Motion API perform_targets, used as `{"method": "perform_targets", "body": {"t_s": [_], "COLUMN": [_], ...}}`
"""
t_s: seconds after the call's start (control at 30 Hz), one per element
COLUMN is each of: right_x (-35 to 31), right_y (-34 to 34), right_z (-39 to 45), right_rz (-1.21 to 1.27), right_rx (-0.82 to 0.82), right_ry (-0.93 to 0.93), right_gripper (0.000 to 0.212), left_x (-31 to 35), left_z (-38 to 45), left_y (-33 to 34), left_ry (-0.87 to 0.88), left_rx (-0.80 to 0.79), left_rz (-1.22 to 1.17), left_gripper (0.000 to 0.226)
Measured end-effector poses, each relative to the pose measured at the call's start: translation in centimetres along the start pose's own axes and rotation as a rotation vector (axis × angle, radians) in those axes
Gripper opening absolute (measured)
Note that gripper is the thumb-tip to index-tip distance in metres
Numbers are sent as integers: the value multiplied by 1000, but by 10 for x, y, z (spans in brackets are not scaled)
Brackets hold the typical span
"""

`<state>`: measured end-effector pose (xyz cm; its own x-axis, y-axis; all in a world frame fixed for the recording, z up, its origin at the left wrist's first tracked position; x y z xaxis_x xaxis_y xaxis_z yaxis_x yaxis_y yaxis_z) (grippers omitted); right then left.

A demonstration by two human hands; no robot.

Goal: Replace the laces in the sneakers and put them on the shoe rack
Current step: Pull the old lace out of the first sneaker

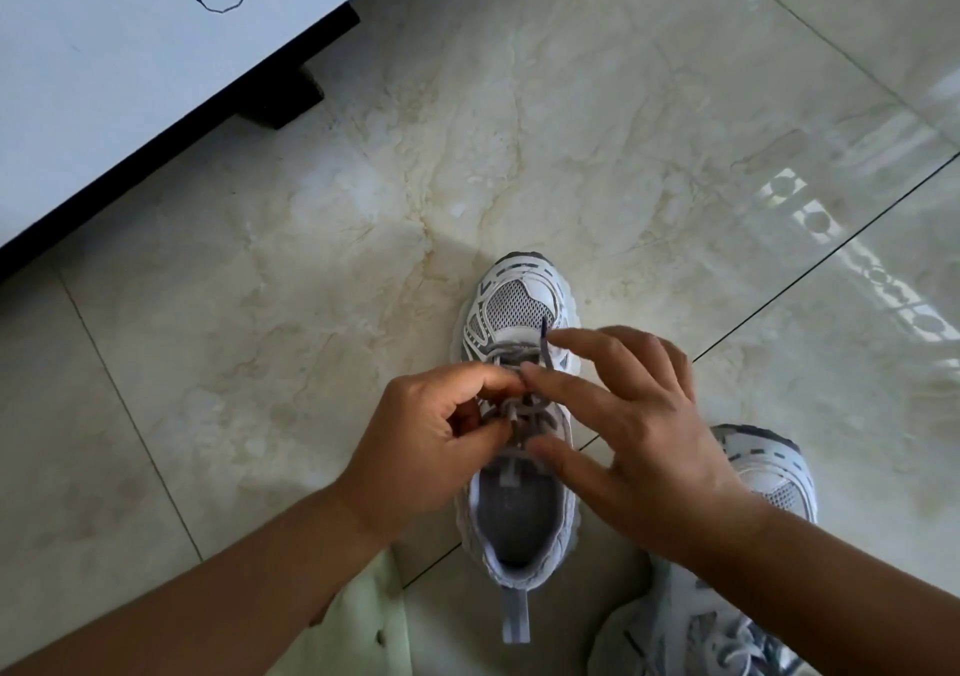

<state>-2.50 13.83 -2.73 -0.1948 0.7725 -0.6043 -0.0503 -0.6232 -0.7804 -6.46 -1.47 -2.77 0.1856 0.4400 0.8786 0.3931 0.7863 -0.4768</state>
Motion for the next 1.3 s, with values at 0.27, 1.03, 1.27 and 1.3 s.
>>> {"method": "perform_targets", "body": {"t_s": [0.27, 1.03, 1.27, 1.3], "right_x": [-3, -1, 13, 15], "right_y": [-2, 14, 9, 7], "right_z": [4, 3, -13, -14], "right_rz": [200, 466, 558, 561], "right_rx": [58, -20, 83, 88], "right_ry": [-21, 174, 495, 518], "right_gripper": [16, 13, 19, 15], "left_x": [2, -10, -21, -21], "left_z": [-2, -12, -19, -19], "left_y": [-3, -8, -24, -26], "left_ry": [57, 53, -253, -242], "left_rx": [44, 46, 277, 286], "left_rz": [28, 60, -142, -121], "left_gripper": [18, 15, 10, 8]}}
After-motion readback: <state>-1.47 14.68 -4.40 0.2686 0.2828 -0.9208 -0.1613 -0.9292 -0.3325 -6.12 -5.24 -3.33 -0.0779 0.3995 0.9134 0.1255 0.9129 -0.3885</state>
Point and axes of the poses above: each hand's wrist, its own z-axis towards the middle knuckle, its own y-axis out of the palm, x = y × z, the point moved 4 cm from there along z, towards the middle knuckle, and after that the axes turned 5 degrees about x, right-handed, at the moved point
